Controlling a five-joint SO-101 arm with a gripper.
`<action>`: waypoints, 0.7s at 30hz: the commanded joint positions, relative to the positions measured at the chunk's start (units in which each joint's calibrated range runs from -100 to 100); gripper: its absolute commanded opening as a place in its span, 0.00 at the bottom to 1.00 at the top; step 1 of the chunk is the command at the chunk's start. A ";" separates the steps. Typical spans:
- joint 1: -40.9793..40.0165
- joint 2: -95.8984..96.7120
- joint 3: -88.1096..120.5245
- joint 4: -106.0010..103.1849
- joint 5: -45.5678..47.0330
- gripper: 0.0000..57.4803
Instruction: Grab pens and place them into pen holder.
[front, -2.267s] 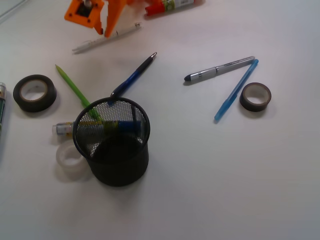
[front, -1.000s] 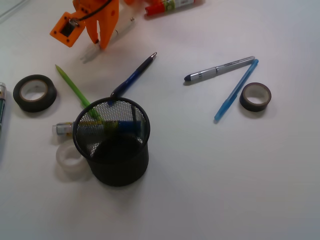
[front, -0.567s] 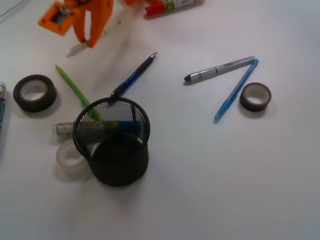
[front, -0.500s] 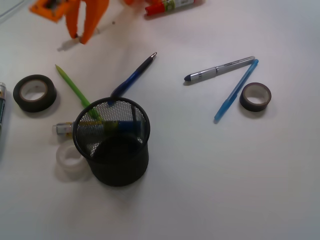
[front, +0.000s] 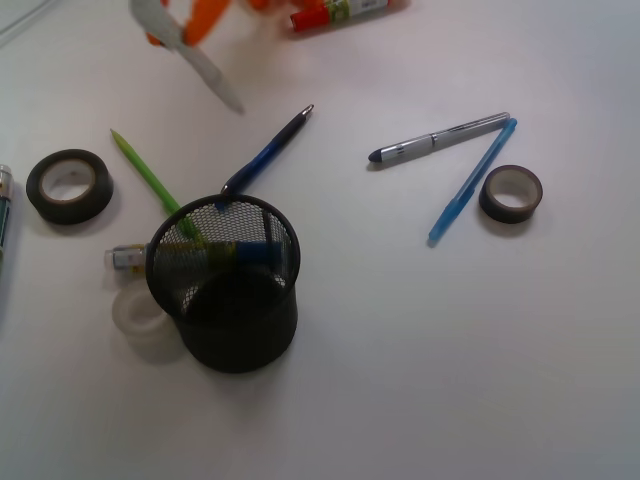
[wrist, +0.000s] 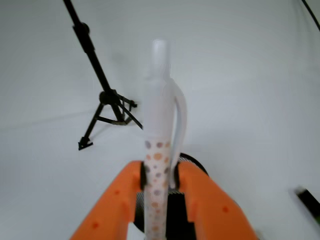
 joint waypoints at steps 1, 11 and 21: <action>-1.54 8.33 -5.45 -16.01 0.24 0.01; -3.86 33.66 -33.26 -19.42 4.88 0.01; -4.39 47.09 -37.52 -19.59 7.42 0.13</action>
